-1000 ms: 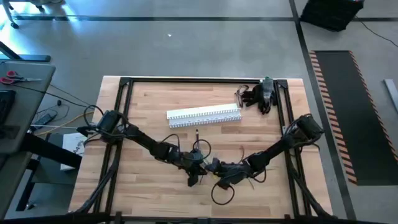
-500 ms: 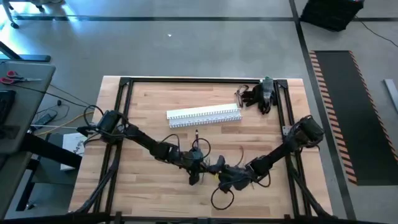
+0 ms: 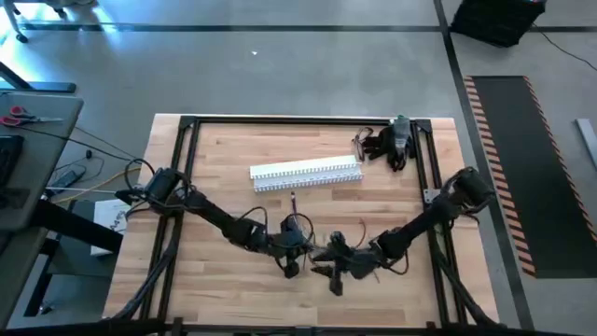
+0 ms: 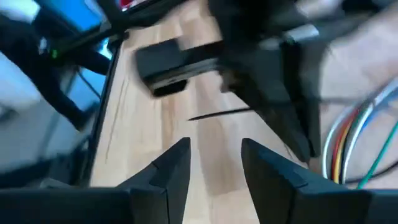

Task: Ziptie cables
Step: Wrap the cable wires with black ziptie

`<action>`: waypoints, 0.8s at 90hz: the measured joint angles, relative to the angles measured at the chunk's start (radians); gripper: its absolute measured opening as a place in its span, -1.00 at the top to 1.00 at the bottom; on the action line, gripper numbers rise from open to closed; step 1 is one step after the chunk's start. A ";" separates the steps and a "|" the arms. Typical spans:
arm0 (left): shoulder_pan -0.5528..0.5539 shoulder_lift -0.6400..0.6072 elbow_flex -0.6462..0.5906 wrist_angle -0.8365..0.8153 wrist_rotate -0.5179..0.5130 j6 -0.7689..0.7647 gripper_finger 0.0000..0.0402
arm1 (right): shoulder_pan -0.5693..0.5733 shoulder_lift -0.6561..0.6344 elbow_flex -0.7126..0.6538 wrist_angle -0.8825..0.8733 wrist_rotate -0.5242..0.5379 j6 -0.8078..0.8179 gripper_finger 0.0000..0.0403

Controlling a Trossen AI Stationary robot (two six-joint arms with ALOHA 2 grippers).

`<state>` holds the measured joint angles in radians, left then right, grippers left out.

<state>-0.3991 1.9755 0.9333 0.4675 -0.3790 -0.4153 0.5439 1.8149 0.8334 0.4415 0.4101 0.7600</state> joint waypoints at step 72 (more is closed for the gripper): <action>-0.017 0.000 0.005 -0.049 -0.133 0.219 1.00 | -0.079 0.014 -0.018 0.088 -0.071 0.491 0.05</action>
<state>-0.4160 1.9759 0.9382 0.4187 -0.5118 -0.1963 0.4650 1.8285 0.8150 0.5296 0.3396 1.2509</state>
